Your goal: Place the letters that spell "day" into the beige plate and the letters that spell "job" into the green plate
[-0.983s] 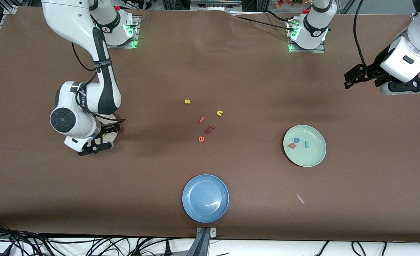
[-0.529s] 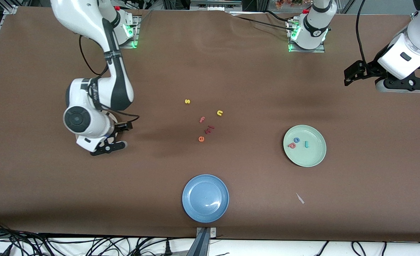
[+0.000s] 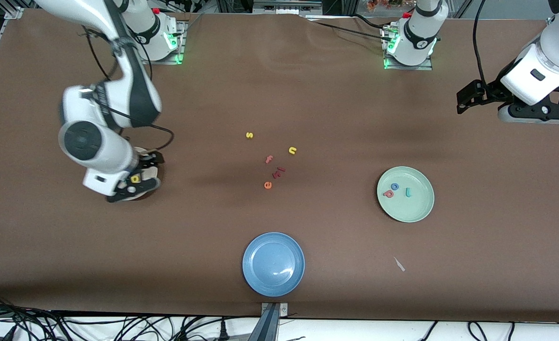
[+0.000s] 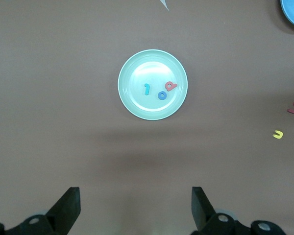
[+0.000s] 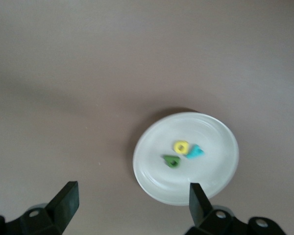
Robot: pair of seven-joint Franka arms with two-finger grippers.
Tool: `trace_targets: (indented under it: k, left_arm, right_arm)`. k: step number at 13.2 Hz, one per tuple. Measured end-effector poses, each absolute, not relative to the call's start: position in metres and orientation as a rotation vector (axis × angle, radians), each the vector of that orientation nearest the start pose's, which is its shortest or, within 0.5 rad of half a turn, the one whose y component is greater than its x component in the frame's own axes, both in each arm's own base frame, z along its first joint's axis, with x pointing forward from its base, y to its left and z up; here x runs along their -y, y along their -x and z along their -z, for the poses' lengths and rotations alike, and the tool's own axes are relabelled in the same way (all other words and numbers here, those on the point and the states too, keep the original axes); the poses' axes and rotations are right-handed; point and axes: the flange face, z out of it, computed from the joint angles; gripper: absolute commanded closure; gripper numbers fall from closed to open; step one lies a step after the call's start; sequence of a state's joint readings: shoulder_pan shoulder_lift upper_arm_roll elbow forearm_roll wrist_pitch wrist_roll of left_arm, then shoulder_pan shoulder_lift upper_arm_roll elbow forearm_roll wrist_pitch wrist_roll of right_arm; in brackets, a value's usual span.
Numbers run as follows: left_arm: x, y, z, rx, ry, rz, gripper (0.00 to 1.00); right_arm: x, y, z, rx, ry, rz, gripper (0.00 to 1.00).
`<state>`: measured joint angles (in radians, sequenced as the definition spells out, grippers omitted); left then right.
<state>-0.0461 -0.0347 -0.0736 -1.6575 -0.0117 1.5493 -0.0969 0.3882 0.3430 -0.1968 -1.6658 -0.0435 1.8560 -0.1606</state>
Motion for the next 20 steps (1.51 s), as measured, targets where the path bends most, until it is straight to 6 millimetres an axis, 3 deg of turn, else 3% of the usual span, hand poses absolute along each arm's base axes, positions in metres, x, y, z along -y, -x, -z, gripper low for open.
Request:
trace_targets:
  k: [2, 4, 6, 8, 10, 14, 20]
  left_arm:
    - [0.066, -0.535, -0.601, -0.037, 3.14, -0.117, 0.0]
    - [0.066, -0.534, -0.601, -0.042, 3.139, -0.128, 0.0]
    - [0.066, -0.533, -0.6, -0.044, 3.138, -0.143, 0.0]
    - [0.066, -0.532, -0.6, -0.044, 3.137, -0.149, 0.0]
    - [0.065, -0.532, -0.6, -0.042, 3.137, -0.15, 0.0]
    - [0.064, -0.532, -0.6, -0.039, 3.137, -0.151, 0.0]
    - [0.063, -0.532, -0.6, -0.037, 3.137, -0.152, 0.0]
  right_arm:
    - [-0.088, -0.61, -0.471, 0.508, 3.181, -0.148, 0.0]
    - [-0.053, -0.582, -0.537, 0.427, 3.174, -0.098, 0.0]
    - [-0.038, -0.552, -0.584, 0.393, 3.169, -0.112, 0.0]
    - [-0.032, -0.535, -0.611, 0.377, 3.167, -0.15, 0.0]
    - [-0.025, -0.534, -0.617, 0.352, 3.166, -0.155, 0.0]
    - [-0.015, -0.539, -0.606, 0.319, 3.166, -0.19, 0.0]
    - [-0.015, -0.544, -0.596, 0.238, 3.176, -0.219, 0.0]
